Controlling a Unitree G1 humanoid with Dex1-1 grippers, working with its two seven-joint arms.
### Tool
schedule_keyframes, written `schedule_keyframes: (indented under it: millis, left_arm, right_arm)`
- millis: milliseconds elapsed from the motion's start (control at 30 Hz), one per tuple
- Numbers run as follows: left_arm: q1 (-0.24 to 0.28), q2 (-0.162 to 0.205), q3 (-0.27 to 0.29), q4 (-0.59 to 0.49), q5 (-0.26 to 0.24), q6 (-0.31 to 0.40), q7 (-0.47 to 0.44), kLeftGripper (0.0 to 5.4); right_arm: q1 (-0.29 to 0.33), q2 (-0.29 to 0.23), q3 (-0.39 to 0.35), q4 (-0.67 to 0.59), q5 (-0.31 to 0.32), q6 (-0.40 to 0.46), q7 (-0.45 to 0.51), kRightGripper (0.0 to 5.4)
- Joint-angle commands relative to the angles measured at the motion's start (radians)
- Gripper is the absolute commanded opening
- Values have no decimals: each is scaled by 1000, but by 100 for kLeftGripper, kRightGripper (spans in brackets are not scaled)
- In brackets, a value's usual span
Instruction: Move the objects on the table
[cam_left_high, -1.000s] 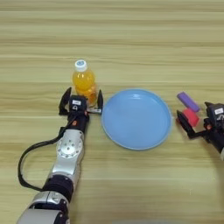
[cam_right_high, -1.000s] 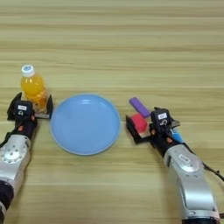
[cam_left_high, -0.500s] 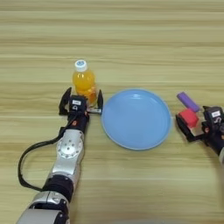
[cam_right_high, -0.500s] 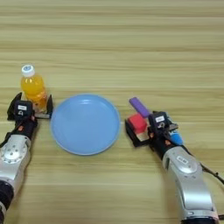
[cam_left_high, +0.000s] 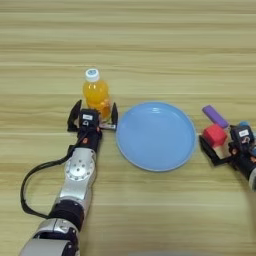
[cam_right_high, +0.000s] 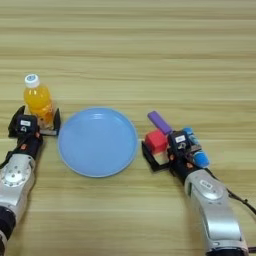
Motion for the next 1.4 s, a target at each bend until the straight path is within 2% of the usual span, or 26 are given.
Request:
schedule_keyframes:
  millis: [33, 500, 700, 933, 1033, 1167, 1400]
  left_arm:
    - [6, -2, 2, 0, 2, -3, 1, 540]
    - [5, -2, 1, -1, 2, -3, 2, 540]
    - [6, -2, 1, -4, 3, -2, 2, 540]
    - [3, -2, 2, 2, 2, -3, 2, 540]
    - [3, 0, 2, 4, 1, -3, 0, 540]
    - [4, -1, 2, 3, 2, -3, 1, 540]
    - [5, -3, 1, 3, 3, -3, 2, 540]
  right_arm:
    - [-15, -4, 1, 15, -5, 0, -6, 496]
    - [-26, -1, 8, 49, -4, -11, 2, 314]
    - [1, -6, 12, -52, 0, 5, -1, 230]
    - [15, 0, 15, -163, 3, 36, -13, 224]
    - [-6, 15, 51, -190, -8, 39, -16, 224]
    - [-34, 28, 106, -192, -20, 43, -14, 224]
    - [-87, 52, 197, -122, -55, 30, 0, 224]
